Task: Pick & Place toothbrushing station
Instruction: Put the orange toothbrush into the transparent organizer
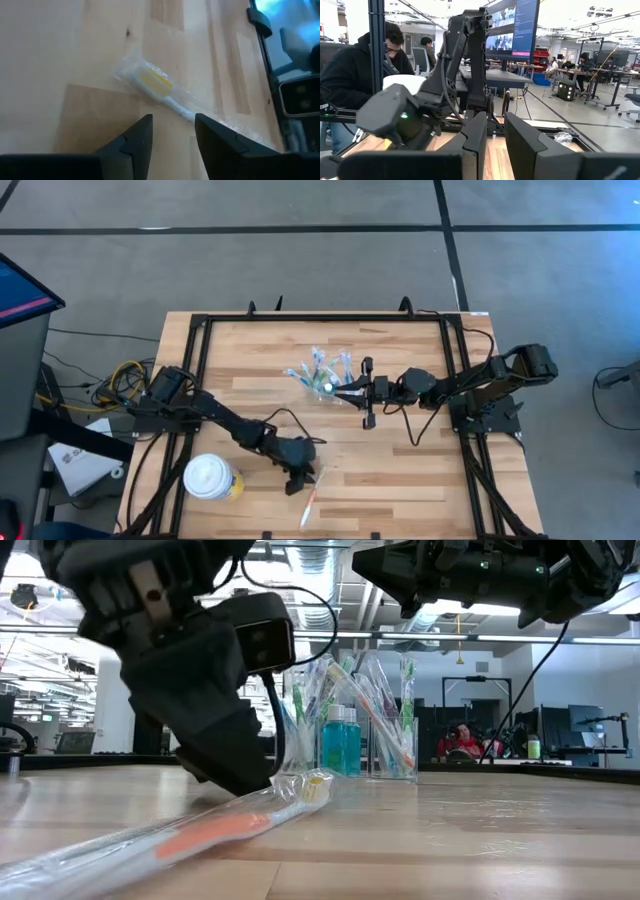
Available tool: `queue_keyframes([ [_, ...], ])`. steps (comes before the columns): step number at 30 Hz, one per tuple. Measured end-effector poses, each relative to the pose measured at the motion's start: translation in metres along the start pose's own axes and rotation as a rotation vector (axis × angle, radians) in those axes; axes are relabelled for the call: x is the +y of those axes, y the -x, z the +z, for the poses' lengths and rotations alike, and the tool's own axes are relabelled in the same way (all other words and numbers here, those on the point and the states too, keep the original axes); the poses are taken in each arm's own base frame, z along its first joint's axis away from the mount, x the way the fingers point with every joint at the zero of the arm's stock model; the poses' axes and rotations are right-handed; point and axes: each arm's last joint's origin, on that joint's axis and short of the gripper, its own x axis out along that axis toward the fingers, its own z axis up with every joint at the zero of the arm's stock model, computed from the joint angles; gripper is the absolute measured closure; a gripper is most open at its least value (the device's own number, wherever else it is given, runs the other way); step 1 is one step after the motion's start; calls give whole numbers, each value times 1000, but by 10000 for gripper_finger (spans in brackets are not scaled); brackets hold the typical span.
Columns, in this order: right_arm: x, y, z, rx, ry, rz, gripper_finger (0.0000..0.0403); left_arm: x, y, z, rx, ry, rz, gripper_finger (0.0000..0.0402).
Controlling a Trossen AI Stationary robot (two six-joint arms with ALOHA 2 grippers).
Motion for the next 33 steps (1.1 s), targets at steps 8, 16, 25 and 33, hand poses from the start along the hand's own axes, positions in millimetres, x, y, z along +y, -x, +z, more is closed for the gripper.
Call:
queue_keyframes([
  [8, 4, 0, 0, -1, -2, 16, 343, -7, -1, 10, 11, 181, 12, 259],
  [16, 4, 0, 0, -2, -2, 16, 343, -4, -1, 10, 28, 297, 34, 259],
  [25, 4, 0, 0, -2, -2, 15, 343, -9, -2, 17, 9, 311, 17, 258],
  [33, 4, 0, 0, -2, -2, 15, 343, -8, -3, 15, 14, 357, 27, 258],
])
